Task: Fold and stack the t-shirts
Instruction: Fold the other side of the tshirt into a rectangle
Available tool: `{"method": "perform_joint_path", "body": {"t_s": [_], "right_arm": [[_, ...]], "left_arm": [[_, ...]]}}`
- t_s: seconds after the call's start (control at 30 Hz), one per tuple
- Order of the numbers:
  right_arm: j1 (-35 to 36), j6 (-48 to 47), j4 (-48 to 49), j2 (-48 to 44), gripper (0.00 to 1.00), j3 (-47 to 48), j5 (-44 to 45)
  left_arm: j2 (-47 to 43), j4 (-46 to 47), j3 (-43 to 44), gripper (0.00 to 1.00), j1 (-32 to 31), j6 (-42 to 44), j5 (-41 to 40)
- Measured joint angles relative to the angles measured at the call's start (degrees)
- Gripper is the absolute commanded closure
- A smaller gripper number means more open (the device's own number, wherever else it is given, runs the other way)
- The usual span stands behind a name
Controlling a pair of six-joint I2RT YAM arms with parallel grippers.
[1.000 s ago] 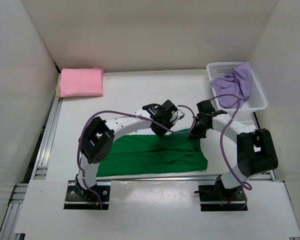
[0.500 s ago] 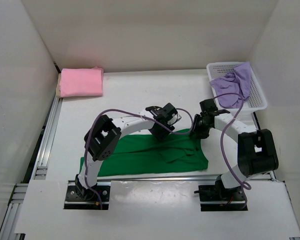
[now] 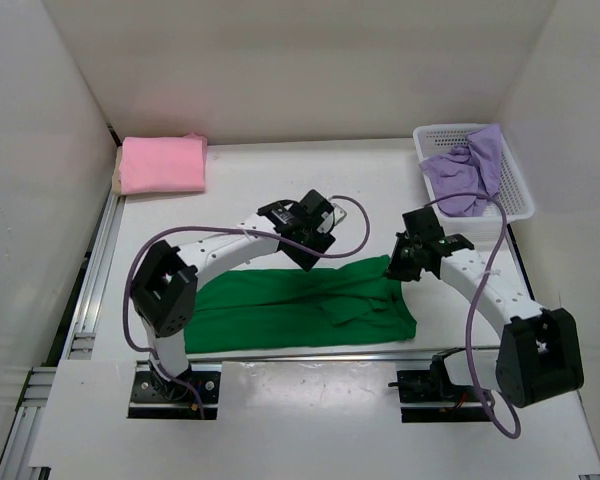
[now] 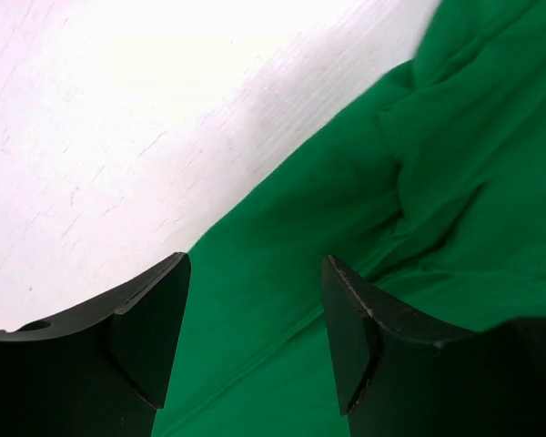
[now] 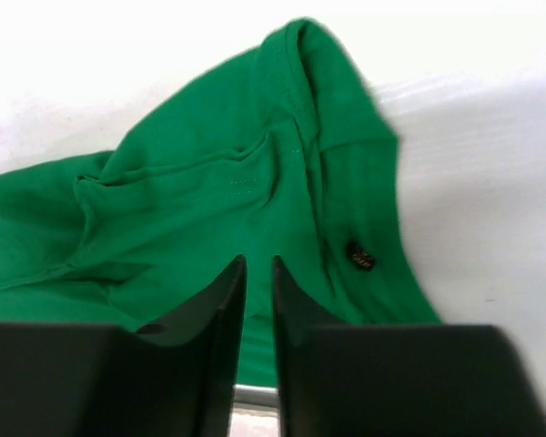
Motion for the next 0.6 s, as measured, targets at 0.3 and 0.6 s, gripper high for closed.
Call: {"method": "perform_joint_path", "body": {"t_s": [0.3, 0.6], "right_arm": [[0.2, 5.0, 3.2, 4.7, 0.94, -4.6, -4.9], [0.1, 9.6, 6.3, 9.0, 0.97, -8.5, -7.1]], "left_arm": [[11.6, -1.4, 12.8, 0.33, -1.1, 0.0, 11.2], [21.1, -3.3, 15.1, 0.34, -1.5, 0.0, 15.9]]}}
